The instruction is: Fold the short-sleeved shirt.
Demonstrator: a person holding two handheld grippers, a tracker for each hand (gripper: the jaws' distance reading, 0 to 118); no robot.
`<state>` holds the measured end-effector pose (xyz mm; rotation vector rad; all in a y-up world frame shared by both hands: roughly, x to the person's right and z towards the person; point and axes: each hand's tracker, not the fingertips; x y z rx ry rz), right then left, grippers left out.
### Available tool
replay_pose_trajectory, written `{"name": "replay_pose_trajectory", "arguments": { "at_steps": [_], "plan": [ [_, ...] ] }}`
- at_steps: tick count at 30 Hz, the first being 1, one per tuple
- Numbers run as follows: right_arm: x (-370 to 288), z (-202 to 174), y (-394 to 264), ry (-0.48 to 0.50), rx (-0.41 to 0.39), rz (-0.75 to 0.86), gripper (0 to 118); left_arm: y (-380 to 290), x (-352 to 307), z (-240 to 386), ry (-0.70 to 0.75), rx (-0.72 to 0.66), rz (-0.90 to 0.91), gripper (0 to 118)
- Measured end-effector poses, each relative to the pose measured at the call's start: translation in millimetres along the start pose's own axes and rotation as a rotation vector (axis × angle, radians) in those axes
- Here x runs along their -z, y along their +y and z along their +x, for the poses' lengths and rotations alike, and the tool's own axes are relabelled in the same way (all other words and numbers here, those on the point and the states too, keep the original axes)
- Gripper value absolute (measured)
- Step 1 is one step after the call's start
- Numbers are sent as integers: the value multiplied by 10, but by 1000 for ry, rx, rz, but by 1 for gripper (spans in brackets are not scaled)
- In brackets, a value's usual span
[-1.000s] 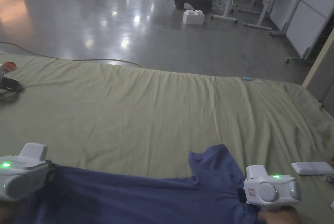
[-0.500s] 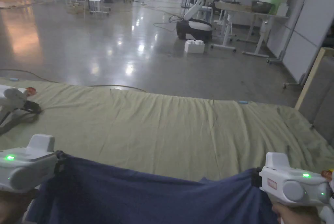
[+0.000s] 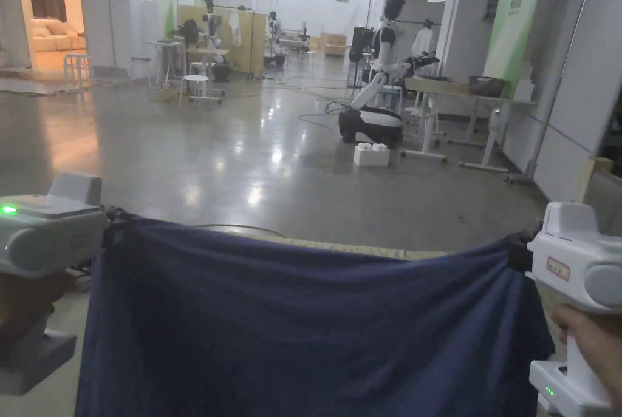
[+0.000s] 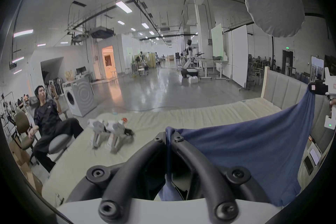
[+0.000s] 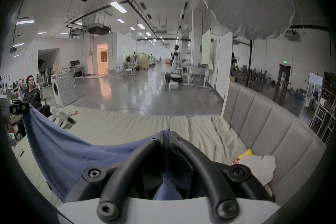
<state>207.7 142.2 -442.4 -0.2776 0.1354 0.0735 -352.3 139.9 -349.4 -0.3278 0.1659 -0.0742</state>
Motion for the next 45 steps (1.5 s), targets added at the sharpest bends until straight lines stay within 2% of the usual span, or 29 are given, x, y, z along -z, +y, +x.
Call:
{"name": "replay_pose_trajectory", "arguments": {
  "at_steps": [8, 13, 22, 27, 36, 45],
  "plan": [
    [-41, -165, 997, -28, -64, 116, 2, 906, 35, -159, 49, 19, 106, 0],
    [5, -204, 1583, -30, -53, 165, 2, 1402, 122, -205, 85, 63, 146, 0],
    [163, -301, 2059, -74, -108, 222, 2, 1747, 306, -226, 134, 91, 174, 0],
    [275, -278, 1769, -62, -90, 195, 2, 1476, 403, -160, 130, 80, 157, 0],
    [223, -227, 528, -38, -51, 40, 2, 281, 533, -109, 57, -1, 52, 0],
    [-479, -87, -426, -30, 9, -29, 2, -784, -107, -10, -4, -50, 10, 0]
  ]
}}
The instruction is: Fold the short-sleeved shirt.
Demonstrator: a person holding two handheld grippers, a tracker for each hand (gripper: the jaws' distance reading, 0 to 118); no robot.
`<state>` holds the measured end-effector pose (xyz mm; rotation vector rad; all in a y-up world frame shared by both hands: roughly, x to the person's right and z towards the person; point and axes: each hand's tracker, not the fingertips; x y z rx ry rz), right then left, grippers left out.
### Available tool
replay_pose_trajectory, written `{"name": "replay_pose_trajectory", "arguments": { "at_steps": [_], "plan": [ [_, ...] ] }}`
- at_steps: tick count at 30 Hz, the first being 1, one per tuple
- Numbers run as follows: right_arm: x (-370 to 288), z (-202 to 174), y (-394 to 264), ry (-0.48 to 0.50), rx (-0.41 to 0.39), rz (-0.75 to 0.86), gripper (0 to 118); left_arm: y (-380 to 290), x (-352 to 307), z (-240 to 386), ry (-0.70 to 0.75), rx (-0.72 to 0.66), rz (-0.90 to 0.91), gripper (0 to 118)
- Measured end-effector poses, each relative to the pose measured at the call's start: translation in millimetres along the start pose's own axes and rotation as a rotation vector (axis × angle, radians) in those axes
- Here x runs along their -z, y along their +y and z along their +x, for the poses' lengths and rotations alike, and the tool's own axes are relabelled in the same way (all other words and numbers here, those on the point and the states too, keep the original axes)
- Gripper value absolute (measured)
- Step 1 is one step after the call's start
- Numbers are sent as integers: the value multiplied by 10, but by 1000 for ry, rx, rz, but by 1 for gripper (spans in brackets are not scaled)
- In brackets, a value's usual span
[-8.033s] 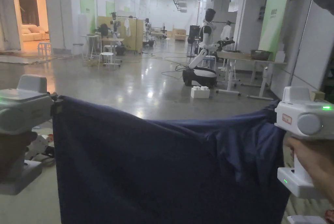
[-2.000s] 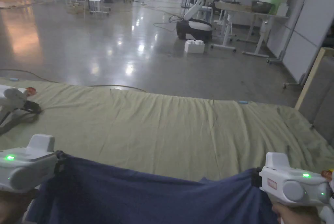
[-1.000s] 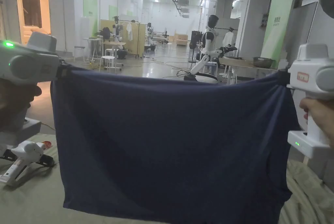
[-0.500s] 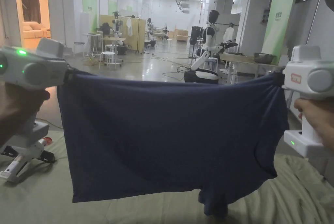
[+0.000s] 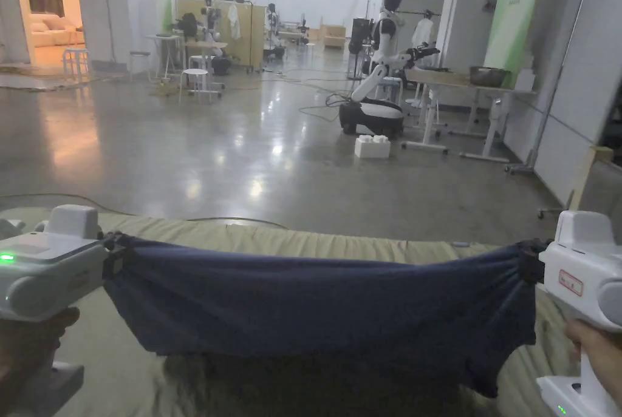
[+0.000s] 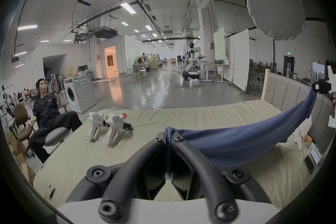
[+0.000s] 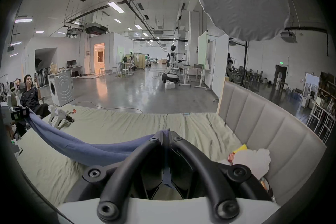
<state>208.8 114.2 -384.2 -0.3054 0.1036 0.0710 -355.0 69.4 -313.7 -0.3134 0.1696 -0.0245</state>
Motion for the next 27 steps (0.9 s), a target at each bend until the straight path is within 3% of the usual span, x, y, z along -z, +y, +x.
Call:
{"name": "replay_pose_trajectory", "arguments": {
  "at_steps": [6, 14, 20, 23, 27],
  "plan": [
    [-497, 59, -405, 29, -3, -41, 2, -370, -489, -37, -10, -25, -14, 0],
    [-1098, 11, -1144, 24, -95, -161, 2, -1008, -1179, -44, -29, -8, -49, 0],
    [-1373, -78, -1824, 16, -156, -299, 2, -1658, -1483, -19, -48, -6, -186, 0],
    [-1425, -76, -2165, 19, -133, -375, 2, -2000, -1588, -2, -64, -37, -264, 0],
    [-1436, -92, -2593, 14, -107, -470, 2, -2480, -1549, 7, -57, 25, -381, 0]
  ]
}}
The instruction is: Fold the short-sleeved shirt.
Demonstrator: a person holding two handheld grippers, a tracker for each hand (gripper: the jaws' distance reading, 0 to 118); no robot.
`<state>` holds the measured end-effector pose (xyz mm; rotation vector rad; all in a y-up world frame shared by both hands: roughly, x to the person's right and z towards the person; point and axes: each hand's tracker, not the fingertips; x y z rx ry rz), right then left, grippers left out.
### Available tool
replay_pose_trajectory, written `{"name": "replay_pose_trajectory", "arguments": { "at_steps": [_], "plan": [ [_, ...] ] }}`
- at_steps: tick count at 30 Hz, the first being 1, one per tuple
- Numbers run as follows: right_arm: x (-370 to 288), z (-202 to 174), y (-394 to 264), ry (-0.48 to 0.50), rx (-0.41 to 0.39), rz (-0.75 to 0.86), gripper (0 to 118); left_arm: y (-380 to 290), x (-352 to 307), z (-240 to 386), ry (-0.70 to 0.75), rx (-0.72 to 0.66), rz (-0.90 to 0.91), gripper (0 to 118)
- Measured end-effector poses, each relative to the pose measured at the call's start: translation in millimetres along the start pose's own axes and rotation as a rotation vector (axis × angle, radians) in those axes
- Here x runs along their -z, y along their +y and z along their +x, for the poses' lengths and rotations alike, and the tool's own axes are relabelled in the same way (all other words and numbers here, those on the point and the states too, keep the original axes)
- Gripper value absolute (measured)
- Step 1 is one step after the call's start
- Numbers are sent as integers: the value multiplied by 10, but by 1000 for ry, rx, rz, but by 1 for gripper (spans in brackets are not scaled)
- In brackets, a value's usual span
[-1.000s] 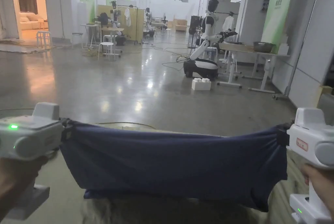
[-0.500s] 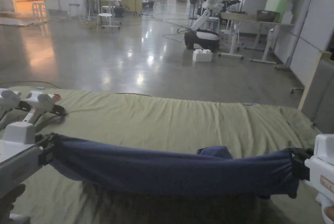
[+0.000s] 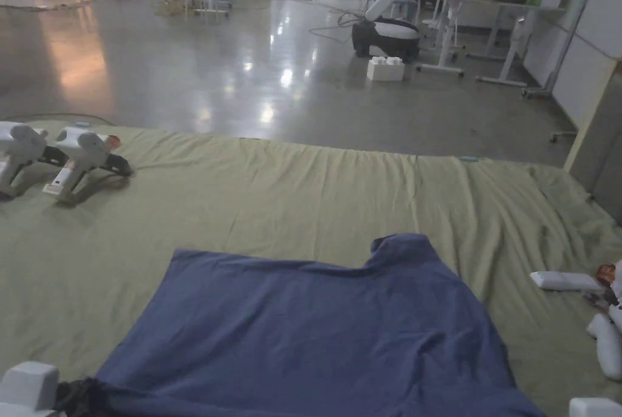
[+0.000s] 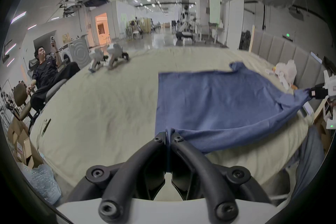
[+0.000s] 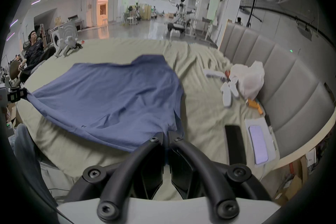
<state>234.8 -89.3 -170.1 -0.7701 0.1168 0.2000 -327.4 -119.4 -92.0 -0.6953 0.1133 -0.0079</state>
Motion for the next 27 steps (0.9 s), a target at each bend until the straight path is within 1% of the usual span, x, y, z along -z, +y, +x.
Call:
{"name": "replay_pose_trajectory", "arguments": {
  "at_steps": [3, 7, 8, 10, 11, 12, 13, 14, 15, 16, 17, 18, 20, 22, 24, 26, 27],
  "plan": [
    [137, -39, -176, -1, -2, -54, 2, -192, 87, 40, -4, 35, -51, 1],
    [289, -76, -334, -13, -8, -104, 3, -300, 149, 59, 10, 38, -86, 3],
    [308, -87, -365, -18, -5, -109, 3, -302, 163, 56, 14, 41, -92, 5],
    [341, -133, -406, -24, -16, -130, 3, -307, 170, 47, 30, 39, -107, 17],
    [337, -161, -415, -27, -22, -130, 4, -297, 178, 38, 35, 39, -119, 24],
    [325, -173, -432, -24, -26, -124, 15, -291, 174, 30, 41, 41, -127, 38],
    [306, -196, -419, -27, -36, -114, 35, -280, 163, 28, 54, 47, -130, 49],
    [293, -220, -403, -40, -43, -103, 59, -268, 107, 50, 67, 55, -120, 58],
    [271, -243, -371, -69, -53, -85, 79, -239, 70, 49, 73, 57, -102, 67],
    [243, -262, -340, -79, -54, -69, 84, -190, 35, 52, 78, 54, -80, 70],
    [223, -264, -299, -94, -47, -37, 84, -137, 8, 59, 79, 49, -54, 71],
    [200, -262, -243, -93, -21, 13, 84, -87, -27, 94, 77, 44, -12, 71],
    [188, -259, -116, -66, 37, 88, 84, 50, -46, 157, 62, 41, 61, 71],
    [175, -302, 13, -48, 75, 172, 84, 194, -39, 278, 67, 37, 128, 71],
    [168, -378, 152, -47, 87, 272, 84, 335, 8, 400, 70, 32, 179, 69],
    [152, -495, 292, -46, 91, 363, 83, 482, 72, 548, 63, 9, 239, 65],
    [145, -545, 345, -42, 96, 405, 83, 544, 94, 608, 54, 0, 255, 56]
  ]
}}
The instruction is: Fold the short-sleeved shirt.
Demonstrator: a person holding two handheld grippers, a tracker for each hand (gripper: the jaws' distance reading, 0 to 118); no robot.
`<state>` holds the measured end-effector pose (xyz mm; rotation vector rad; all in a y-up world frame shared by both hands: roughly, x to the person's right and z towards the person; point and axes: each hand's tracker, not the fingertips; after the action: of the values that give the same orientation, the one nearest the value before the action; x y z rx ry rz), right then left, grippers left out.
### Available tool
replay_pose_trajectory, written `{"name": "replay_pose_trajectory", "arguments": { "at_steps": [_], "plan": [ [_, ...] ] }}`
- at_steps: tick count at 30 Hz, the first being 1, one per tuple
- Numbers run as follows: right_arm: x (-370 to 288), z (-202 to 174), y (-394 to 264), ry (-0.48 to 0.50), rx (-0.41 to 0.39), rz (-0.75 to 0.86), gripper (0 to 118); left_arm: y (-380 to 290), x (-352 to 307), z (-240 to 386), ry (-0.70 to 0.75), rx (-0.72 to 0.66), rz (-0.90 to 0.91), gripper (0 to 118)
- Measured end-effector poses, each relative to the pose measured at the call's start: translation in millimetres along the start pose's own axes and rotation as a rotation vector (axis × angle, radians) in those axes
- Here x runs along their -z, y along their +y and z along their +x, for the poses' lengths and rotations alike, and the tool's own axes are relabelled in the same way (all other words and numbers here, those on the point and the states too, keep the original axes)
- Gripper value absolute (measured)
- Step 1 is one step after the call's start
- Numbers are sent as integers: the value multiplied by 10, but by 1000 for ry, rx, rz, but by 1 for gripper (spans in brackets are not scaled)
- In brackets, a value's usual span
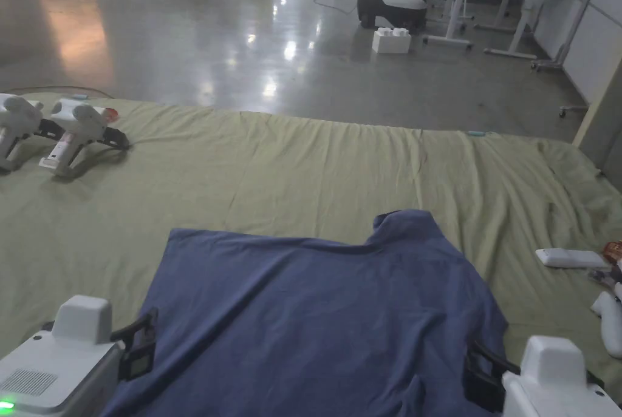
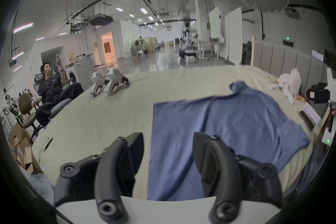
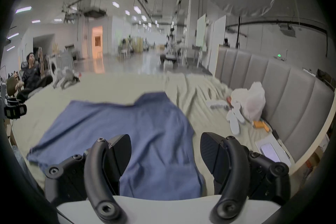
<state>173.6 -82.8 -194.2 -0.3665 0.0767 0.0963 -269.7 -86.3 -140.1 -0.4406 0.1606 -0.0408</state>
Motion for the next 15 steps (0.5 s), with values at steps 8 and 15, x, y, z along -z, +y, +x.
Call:
{"name": "replay_pose_trajectory", "arguments": {
  "at_steps": [8, 15],
  "plan": [
    [55, -366, 368, -36, 61, 209, 4, 357, 38, 523, 14, 12, 199, 0],
    [24, -447, 451, -34, 56, 278, 0, 499, -52, 588, 5, 17, 250, 0]
  ]
}}
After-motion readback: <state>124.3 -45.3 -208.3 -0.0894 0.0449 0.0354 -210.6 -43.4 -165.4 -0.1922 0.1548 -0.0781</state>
